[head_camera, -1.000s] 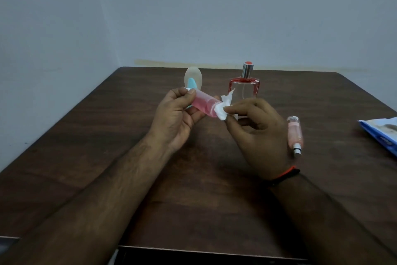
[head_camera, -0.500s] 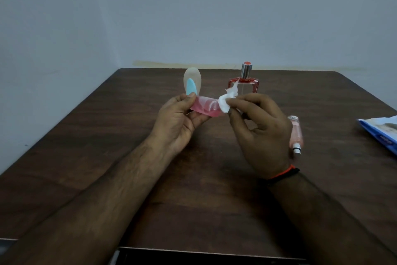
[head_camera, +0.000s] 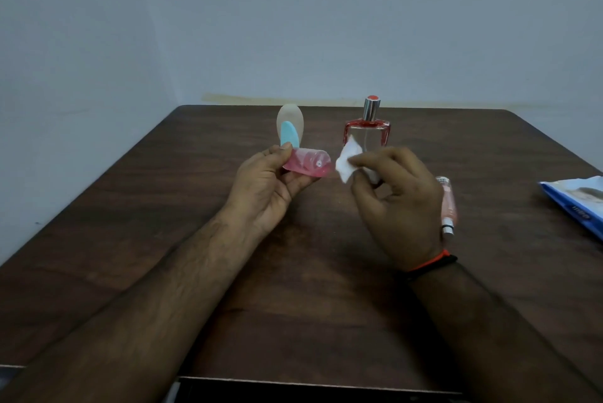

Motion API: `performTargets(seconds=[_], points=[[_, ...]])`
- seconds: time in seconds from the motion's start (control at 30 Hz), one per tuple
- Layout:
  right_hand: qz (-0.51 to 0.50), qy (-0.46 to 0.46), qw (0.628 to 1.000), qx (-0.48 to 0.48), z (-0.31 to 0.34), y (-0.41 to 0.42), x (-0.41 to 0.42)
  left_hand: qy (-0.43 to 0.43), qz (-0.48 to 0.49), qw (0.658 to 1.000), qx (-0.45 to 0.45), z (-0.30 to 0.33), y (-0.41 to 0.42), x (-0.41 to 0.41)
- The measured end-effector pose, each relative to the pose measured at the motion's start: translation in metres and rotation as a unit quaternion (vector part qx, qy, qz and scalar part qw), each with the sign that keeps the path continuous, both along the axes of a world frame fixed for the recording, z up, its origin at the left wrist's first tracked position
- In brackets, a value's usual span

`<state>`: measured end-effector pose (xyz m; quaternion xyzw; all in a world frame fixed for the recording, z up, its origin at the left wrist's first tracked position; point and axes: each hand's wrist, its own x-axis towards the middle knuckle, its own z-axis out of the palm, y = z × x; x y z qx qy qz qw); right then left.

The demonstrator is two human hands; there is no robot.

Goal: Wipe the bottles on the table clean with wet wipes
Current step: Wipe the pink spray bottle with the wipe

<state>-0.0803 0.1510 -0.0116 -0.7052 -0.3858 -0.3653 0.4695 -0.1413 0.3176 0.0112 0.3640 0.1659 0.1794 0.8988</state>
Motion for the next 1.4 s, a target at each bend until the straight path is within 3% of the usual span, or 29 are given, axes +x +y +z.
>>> performTargets(seconds=[0.07,0.27,0.43,0.63,0.77,0.97,1.07,1.23,1.4], points=[[-0.003,0.010,1.000,0.018,0.002,0.001,-0.002,0.002,-0.004,1.000,0.005,0.000,-0.001,0.000],[0.066,-0.021,0.995,-0.069,0.000,0.009,-0.005,0.010,-0.004,1.000,0.029,-0.003,-0.006,0.001],[0.068,-0.043,0.990,-0.112,-0.005,0.006,-0.002,0.010,0.007,1.000,0.027,-0.004,-0.004,0.001],[0.016,-0.022,1.000,-0.002,-0.001,0.004,-0.002,0.008,0.000,0.999,0.039,0.000,-0.009,0.000],[0.070,-0.052,0.994,-0.063,-0.003,0.008,-0.004,0.020,0.002,0.999,0.045,-0.002,-0.010,0.000],[0.022,0.023,0.998,-0.045,-0.009,0.008,0.002,0.000,0.003,0.999,0.041,0.001,-0.007,0.000],[0.041,0.003,0.998,-0.053,-0.008,0.009,-0.005,0.000,0.020,0.998,0.067,0.000,-0.007,0.002],[0.067,-0.020,0.997,0.012,-0.001,0.006,-0.008,0.014,0.029,0.996,0.079,-0.002,-0.007,0.002],[0.079,-0.002,0.997,-0.012,-0.004,0.007,-0.003,0.009,0.008,0.994,0.112,-0.003,-0.011,0.002]])
